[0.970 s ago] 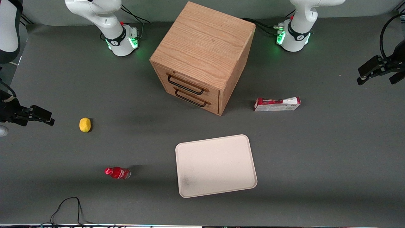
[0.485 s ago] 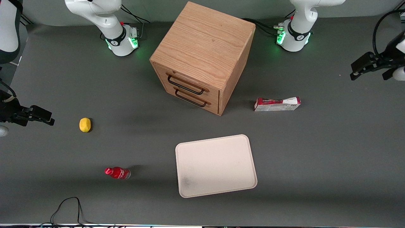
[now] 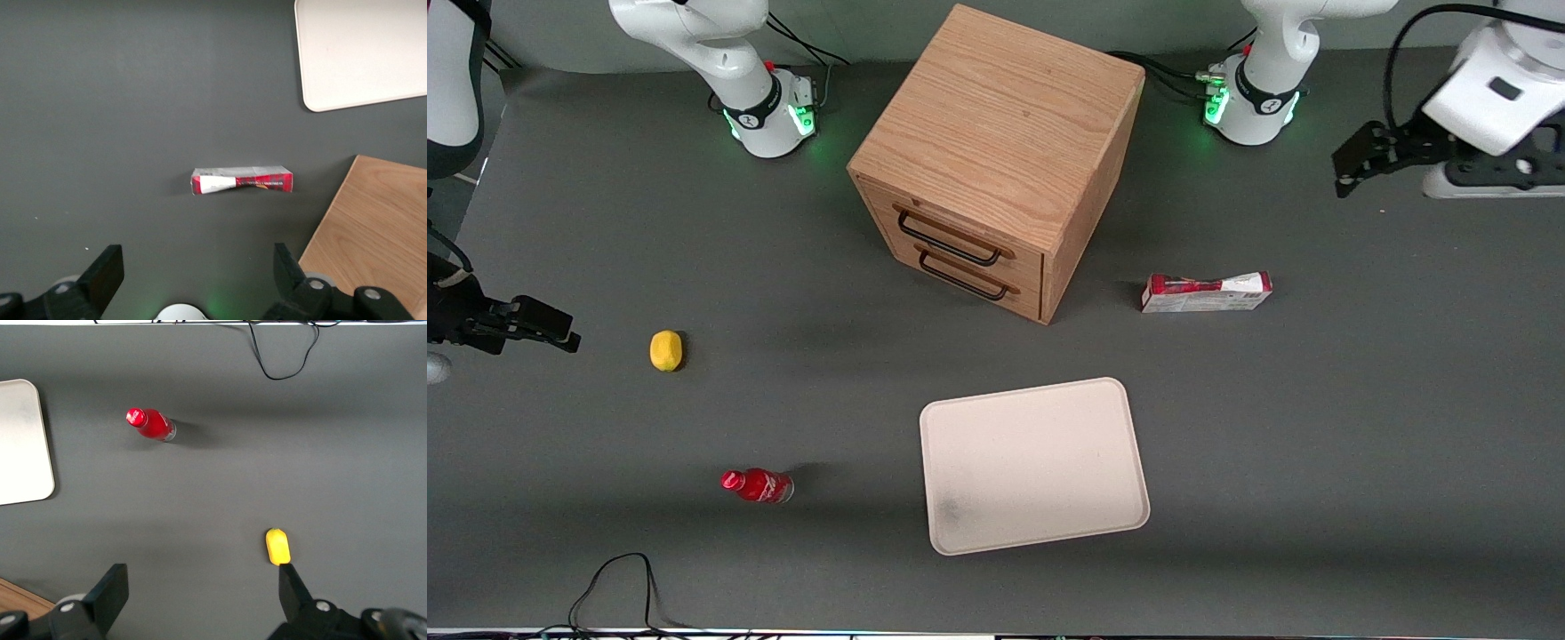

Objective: Place red cookie box on tray
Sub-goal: 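Move the open left gripper over the red-and-white cookie box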

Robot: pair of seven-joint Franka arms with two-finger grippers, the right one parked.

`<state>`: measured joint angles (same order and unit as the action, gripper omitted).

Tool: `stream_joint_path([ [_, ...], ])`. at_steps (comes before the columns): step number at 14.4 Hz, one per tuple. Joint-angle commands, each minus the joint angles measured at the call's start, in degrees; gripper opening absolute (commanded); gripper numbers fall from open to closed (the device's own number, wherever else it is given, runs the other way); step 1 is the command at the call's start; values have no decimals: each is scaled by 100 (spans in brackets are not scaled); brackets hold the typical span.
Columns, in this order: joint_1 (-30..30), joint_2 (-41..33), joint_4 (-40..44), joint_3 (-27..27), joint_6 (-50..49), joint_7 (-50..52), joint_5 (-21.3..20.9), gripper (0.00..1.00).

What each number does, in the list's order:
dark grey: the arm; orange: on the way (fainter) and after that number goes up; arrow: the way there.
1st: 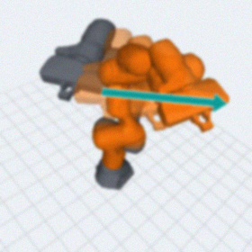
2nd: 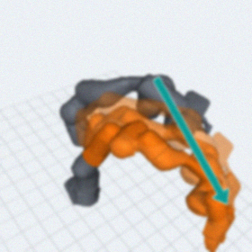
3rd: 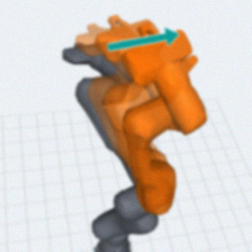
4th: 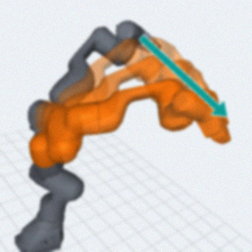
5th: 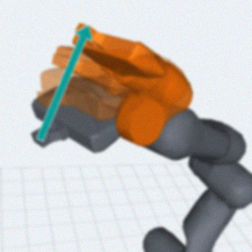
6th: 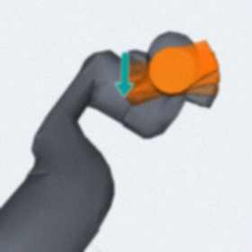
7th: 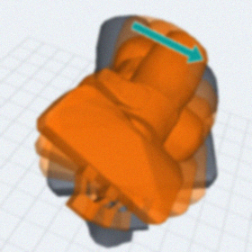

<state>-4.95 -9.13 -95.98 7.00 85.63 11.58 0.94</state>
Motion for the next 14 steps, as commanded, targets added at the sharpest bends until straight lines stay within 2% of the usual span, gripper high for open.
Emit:
stream_joint_path([
  [1, -68, -642, -815, 213, 366, 431, 160, 100],
  [3, -59, -783, -974, 433, 428, 704, 187, 100],
  [7, -59, -1003, -1212, 452, 446, 932, 345, 100],
  [12, -190, -959, -1265, 487, 560, 2810, 345, 100],
  [14, -243, -942, -1265, 487, 586, 4152, 345, 100],
])
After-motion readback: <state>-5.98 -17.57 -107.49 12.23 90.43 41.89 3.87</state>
